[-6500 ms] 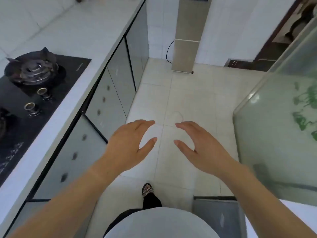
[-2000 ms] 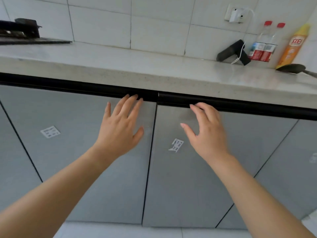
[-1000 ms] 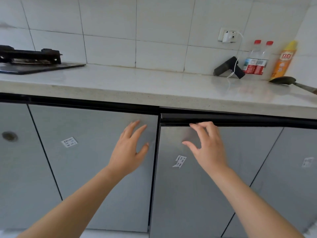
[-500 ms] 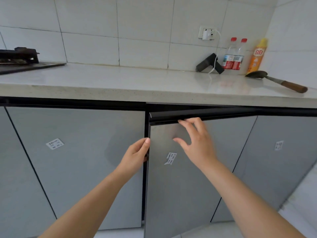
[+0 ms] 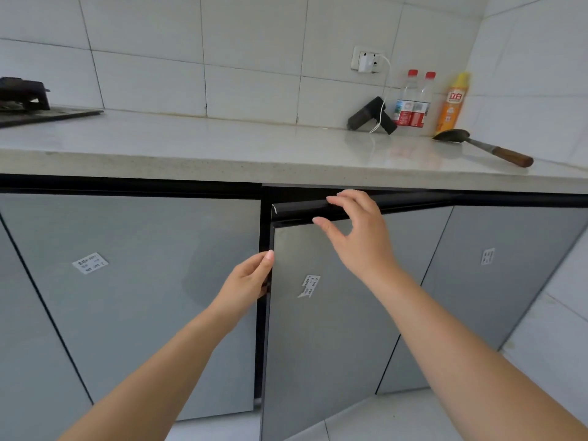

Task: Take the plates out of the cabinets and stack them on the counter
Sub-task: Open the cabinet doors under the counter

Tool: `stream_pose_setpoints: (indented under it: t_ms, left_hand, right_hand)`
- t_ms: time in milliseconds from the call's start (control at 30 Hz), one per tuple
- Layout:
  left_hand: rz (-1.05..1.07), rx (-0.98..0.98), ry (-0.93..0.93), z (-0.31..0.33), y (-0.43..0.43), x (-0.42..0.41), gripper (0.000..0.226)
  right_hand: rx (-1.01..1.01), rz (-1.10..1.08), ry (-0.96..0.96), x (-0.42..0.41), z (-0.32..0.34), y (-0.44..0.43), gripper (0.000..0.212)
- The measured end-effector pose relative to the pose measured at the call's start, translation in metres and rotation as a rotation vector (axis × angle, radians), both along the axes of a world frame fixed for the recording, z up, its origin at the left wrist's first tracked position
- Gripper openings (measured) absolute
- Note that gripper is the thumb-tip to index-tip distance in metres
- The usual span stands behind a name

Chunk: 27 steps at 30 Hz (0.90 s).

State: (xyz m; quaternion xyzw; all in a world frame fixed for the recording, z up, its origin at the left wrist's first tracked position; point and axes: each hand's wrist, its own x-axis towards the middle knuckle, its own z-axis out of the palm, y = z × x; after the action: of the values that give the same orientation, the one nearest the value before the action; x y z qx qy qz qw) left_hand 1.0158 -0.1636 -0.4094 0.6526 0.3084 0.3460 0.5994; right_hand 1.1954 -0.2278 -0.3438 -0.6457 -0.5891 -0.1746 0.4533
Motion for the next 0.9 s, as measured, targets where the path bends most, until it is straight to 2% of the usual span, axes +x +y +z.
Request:
stream_pose_setpoints:
  t_ms: [233, 800, 900]
  left_hand:
    - [-0.13, -0.006, 0.027, 0.004, -0.023, -0.009, 0.026]
    - [-0.253, 0.021, 0.063, 0.011, -0.083, -0.006, 0.031]
    - [-0.285, 0.036, 0.079, 0.011, -0.093, -0.003, 0.024]
  right_hand:
    - [0.118, -0.02, 0.096, -0.007, -0.003, -0.022, 0.029]
    - [0.094, 0.032, 0.089, 0.008, 0.002, -0.086, 0.027]
    - [0.073, 0.067, 0.117, 0.014, 0.002, -0.099, 0.031]
